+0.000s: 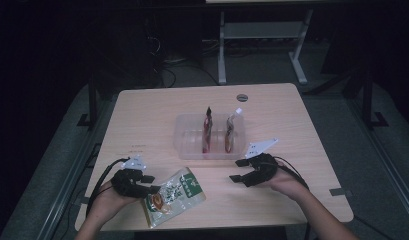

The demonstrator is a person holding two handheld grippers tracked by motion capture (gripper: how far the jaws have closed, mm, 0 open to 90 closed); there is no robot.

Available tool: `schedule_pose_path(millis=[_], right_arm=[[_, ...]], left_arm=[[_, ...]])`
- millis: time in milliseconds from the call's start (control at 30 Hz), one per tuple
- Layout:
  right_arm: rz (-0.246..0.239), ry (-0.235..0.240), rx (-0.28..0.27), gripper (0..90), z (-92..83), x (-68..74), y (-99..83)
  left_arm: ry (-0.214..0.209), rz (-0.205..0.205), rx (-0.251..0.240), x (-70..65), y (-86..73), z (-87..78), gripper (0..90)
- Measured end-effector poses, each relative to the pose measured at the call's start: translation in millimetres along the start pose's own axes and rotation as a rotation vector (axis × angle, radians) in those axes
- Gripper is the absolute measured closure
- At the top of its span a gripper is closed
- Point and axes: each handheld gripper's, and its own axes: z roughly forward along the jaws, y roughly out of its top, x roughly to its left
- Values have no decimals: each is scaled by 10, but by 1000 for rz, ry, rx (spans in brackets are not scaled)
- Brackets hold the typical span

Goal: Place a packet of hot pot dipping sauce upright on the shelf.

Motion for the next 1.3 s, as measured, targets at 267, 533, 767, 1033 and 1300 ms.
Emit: schedule_pose_path(millis=[267,533,767,1033,1300], right_arm=[[3,-2,5,371,9,-8,-9],[10,-6,2,366,0,-11,-20],[9,-10,2,366,7,-8,-19],[21,4,12,377,13,-2,-12],[43,38,2,375,6,-22,-13]], left_arm=[[-17,57,59,-38,-33,143,319],[-66,105,99,-85,-52,250,310],[-31,85,94,-92,-43,241,494],[-9,72,110,-121,-4,252,782],[-41,63,71,-96,48,170,895]])
